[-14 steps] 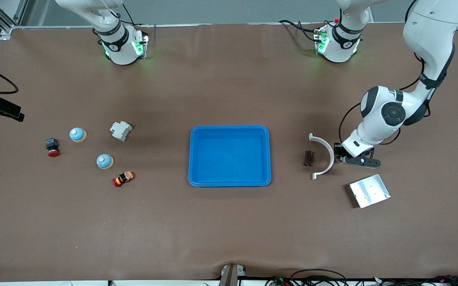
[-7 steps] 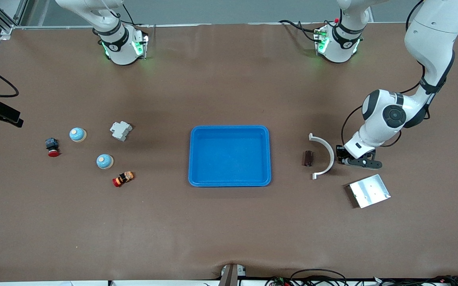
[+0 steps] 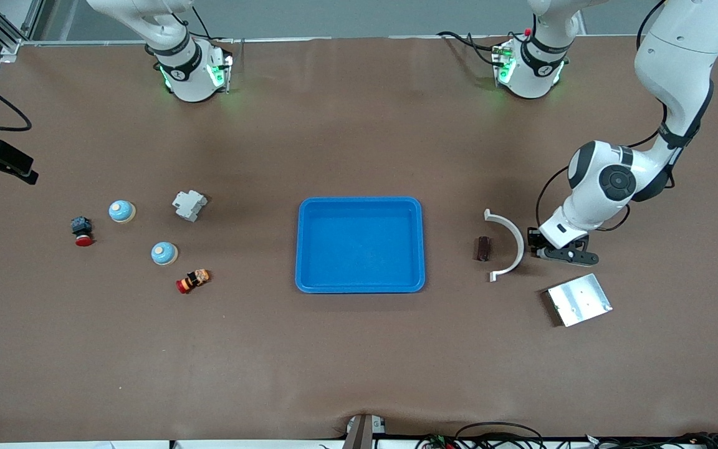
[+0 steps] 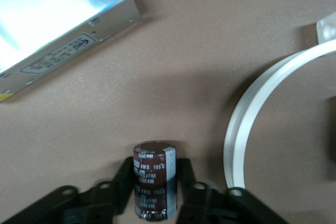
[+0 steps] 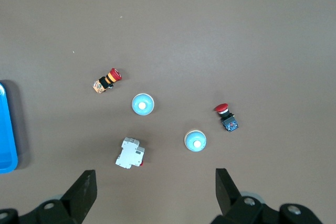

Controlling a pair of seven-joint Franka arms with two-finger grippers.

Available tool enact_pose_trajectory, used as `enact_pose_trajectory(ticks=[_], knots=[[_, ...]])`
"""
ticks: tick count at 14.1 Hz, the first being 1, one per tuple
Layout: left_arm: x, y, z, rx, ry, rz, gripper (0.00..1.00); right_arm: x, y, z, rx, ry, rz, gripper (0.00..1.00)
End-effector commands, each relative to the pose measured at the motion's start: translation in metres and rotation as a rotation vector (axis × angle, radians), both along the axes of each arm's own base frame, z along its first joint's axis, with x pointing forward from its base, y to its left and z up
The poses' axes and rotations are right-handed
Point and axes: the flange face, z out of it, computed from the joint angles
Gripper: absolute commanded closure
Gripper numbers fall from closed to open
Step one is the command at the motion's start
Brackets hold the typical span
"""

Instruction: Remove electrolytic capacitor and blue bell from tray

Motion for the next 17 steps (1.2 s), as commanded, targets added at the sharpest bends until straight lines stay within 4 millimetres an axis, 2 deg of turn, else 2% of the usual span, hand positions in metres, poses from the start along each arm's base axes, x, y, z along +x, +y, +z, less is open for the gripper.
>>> enact_pose_trajectory(ticks=[1,10,14,17], knots=[[-0.003,0.004,-0.004,0.012,-0.002,-0.014,0.00,-0.006,-0.005,0.006,0.012,-0.004,-0.027,0.00],[0.002,0.003,0.030,0.058,-0.002,0.042,0.00,-0.004,-0.007,0.006,0.023,-0.026,-0.018,0.00],[0.003,0.005,0.032,0.062,-0.001,0.045,0.00,-0.004,-0.003,0.006,0.024,-0.024,-0.021,0.00],[0.008,0.004,0.042,0.066,-0.019,0.044,0.00,-0.004,-0.003,0.006,0.024,-0.023,-0.021,0.00]])
